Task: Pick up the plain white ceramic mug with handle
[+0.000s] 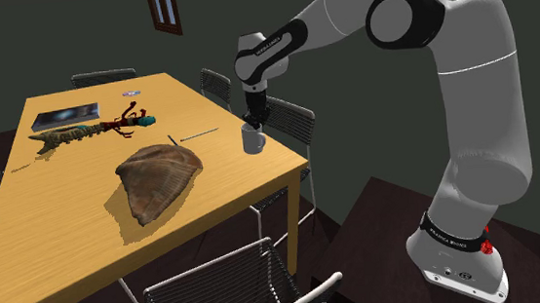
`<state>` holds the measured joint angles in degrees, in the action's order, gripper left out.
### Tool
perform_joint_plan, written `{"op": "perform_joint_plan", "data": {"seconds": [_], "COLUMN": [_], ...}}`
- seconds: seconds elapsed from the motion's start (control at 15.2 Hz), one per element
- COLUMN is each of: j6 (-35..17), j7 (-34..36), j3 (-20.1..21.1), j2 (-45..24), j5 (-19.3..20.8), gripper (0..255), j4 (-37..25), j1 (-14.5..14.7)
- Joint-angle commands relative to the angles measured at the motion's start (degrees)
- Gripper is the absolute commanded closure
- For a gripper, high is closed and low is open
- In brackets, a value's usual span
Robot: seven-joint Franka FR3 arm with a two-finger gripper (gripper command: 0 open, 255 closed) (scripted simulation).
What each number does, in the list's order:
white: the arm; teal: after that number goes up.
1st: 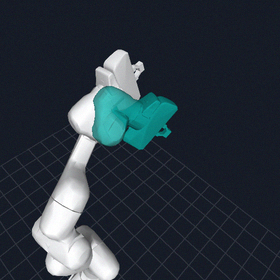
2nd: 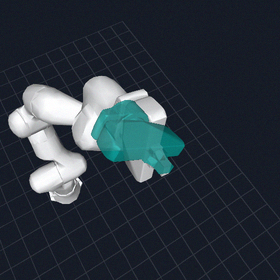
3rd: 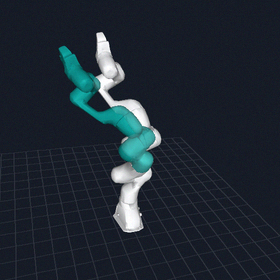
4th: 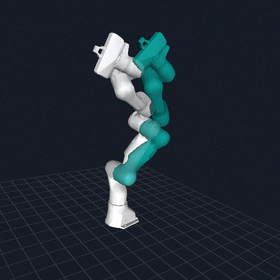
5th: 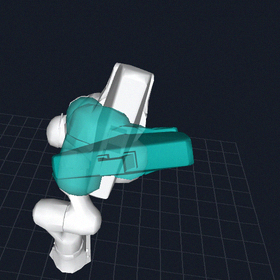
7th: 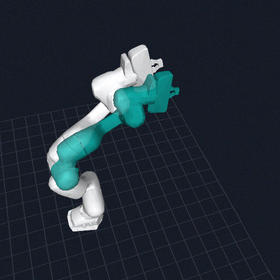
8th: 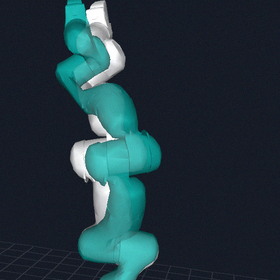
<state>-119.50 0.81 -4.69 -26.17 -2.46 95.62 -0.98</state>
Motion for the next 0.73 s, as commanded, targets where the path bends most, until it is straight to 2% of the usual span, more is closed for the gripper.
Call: {"op": "perform_joint_plan", "data": {"seconds": [0.0,0.2,0.66], "j6": [0.0,0.1,4.5], "j7": [0.0,0.1,0.2], "j3": [0.0,0.0,-0.1], "j2": [0.0,-0.1,2.0], "j5": [0.0,0.0,0.2], "gripper": [255,255,255], "j4": [0.0,-0.1,-2.5], "j1": [0.0,0.0,0.1]}}
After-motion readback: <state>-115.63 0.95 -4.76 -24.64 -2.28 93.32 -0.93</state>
